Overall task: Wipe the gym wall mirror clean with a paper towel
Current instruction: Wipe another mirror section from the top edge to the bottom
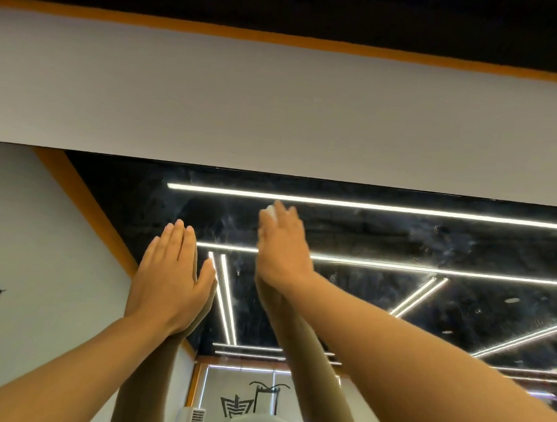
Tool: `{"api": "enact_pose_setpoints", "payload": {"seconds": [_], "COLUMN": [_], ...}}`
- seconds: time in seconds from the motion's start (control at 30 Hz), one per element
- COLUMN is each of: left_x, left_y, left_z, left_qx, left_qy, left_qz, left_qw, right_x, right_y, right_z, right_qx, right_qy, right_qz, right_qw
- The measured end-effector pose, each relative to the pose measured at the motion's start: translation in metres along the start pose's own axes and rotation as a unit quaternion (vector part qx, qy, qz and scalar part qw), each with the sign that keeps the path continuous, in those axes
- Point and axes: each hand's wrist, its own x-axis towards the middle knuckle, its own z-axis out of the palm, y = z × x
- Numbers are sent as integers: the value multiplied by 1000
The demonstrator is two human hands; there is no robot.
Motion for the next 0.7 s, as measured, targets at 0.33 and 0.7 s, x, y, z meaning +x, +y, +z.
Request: {"api": "enact_pose_setpoints", "payload": {"seconds": [0.33,0.7], "left_x": [1,3], "left_y": [-6,-9], "left_z": [4,9], "left_qx": [-43,-15], "left_qy": [-38,-28], "left_qz": [117,122], "left_qw": [991,992], "right_x": [-5,-35], "right_y": [38,210], "right_z": [-16,-110], "right_qx": [-35,-58], "right_qy": [-66,35], "right_qz": [-93,189], "right_qw": [993,980]}}
